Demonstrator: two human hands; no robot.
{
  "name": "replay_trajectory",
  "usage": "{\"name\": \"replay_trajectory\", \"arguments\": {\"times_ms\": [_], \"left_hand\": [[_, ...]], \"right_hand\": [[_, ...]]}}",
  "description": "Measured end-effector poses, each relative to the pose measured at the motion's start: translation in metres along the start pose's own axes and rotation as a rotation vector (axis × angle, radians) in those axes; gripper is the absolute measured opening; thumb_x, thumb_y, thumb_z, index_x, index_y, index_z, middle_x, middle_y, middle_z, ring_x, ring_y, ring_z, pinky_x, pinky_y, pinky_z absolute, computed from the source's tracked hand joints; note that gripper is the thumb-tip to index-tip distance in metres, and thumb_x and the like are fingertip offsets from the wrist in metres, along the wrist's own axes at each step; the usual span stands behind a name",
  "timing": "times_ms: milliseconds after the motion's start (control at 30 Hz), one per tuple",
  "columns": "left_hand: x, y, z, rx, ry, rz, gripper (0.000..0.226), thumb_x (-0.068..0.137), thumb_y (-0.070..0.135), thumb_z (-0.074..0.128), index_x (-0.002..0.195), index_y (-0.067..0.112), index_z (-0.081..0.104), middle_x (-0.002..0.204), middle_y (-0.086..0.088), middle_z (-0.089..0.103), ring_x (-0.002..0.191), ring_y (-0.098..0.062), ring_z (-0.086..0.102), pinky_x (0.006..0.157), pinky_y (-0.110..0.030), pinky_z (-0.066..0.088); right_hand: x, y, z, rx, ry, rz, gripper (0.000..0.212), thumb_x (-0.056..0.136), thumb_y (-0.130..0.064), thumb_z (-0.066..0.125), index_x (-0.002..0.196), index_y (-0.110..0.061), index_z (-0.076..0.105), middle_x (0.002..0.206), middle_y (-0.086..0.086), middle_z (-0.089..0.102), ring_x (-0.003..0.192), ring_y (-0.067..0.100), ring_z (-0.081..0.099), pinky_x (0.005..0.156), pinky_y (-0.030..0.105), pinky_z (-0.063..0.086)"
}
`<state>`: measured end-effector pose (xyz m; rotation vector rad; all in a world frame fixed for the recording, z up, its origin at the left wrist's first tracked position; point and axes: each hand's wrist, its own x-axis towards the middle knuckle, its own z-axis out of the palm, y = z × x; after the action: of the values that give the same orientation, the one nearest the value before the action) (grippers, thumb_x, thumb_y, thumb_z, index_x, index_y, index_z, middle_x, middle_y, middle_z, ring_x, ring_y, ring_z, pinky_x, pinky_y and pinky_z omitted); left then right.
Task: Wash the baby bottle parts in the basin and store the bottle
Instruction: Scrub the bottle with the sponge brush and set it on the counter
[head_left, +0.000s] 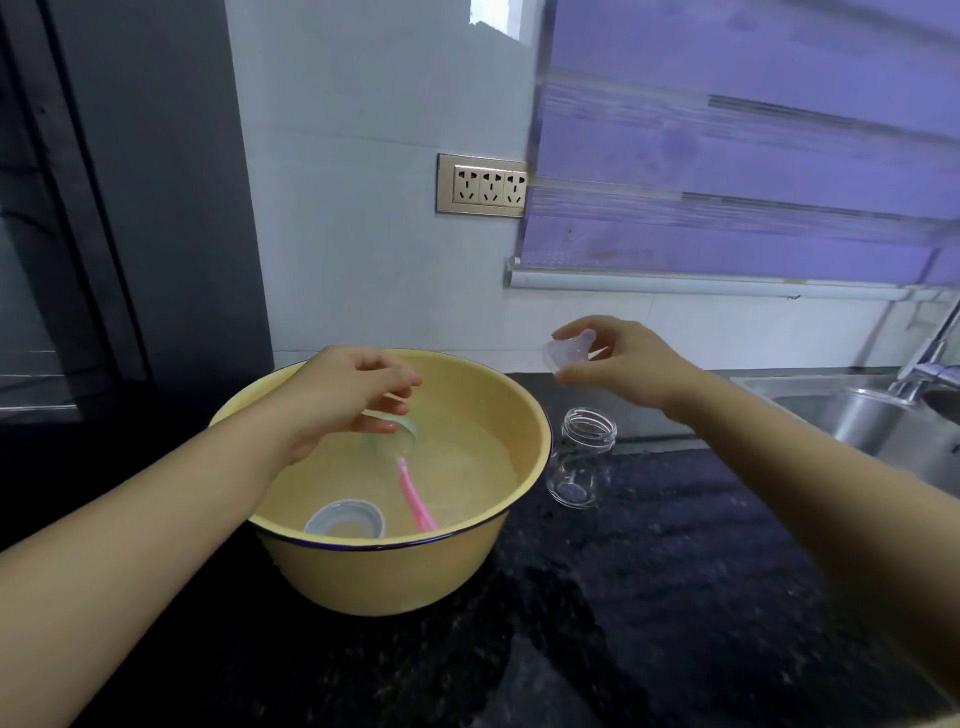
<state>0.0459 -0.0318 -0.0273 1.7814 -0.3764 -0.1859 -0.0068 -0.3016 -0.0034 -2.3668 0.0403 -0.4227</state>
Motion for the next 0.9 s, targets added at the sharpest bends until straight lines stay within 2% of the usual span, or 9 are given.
{"name": "replay_trajectory", "arguments": {"times_ms": [67,167,333,467,633,900], "left_hand": [[0.000,0.000,0.000,0.002,0.006,0.004,0.011,0.090,0.016,0.062,0.089,0.008,0.069,0.089,-0.007,0.064,0.072,-0.013,0.063,0.060,-0.021,0.058],[0.000,0.001,-0.001,0.006,0.010,0.003,0.011,0.091,0.015,0.061,0.090,0.007,0.069,0.090,-0.008,0.064,0.072,-0.013,0.063,0.058,-0.020,0.057],[-0.001,0.000,-0.001,0.029,0.011,-0.006,0.011,0.091,0.015,0.061,0.089,0.008,0.069,0.088,-0.007,0.065,0.071,-0.012,0.064,0.056,-0.019,0.057],[-0.001,0.000,-0.001,0.032,0.005,-0.010,0.012,0.091,0.016,0.060,0.087,0.010,0.069,0.088,-0.006,0.065,0.071,-0.012,0.064,0.056,-0.019,0.056],[-0.002,0.001,-0.001,0.038,0.004,-0.015,0.012,0.091,0.017,0.060,0.089,0.009,0.069,0.088,-0.005,0.065,0.072,-0.012,0.064,0.060,-0.020,0.058],[-0.003,0.002,0.000,0.026,0.007,-0.029,0.012,0.092,0.016,0.060,0.089,0.009,0.069,0.087,-0.005,0.065,0.071,-0.012,0.064,0.057,-0.019,0.057]], "right_hand": [[0.000,0.012,-0.007,-0.185,-0.058,0.029,0.038,0.071,-0.020,0.078,0.103,-0.033,0.061,0.092,-0.003,0.063,0.079,0.013,0.058,0.069,0.024,0.042],[-0.004,0.025,-0.008,-0.426,-0.153,0.065,0.039,0.070,-0.028,0.081,0.104,-0.025,0.063,0.093,-0.003,0.062,0.085,0.015,0.057,0.071,0.024,0.038],[-0.007,0.029,-0.009,-0.417,-0.209,0.063,0.037,0.078,-0.039,0.073,0.111,-0.023,0.066,0.096,-0.005,0.064,0.092,0.015,0.059,0.077,0.025,0.040],[-0.004,0.024,-0.014,-0.420,-0.191,0.048,0.026,0.079,-0.032,0.074,0.102,-0.022,0.071,0.091,-0.006,0.067,0.087,0.012,0.059,0.074,0.023,0.038],[-0.001,0.020,-0.010,-0.532,-0.168,0.005,0.019,0.076,-0.026,0.075,0.093,-0.018,0.073,0.083,-0.008,0.063,0.086,0.012,0.057,0.074,0.024,0.042],[0.003,0.015,-0.006,-0.731,-0.187,-0.051,0.015,0.078,-0.033,0.073,0.088,-0.021,0.073,0.090,-0.005,0.070,0.084,0.015,0.059,0.078,0.031,0.050]]}}
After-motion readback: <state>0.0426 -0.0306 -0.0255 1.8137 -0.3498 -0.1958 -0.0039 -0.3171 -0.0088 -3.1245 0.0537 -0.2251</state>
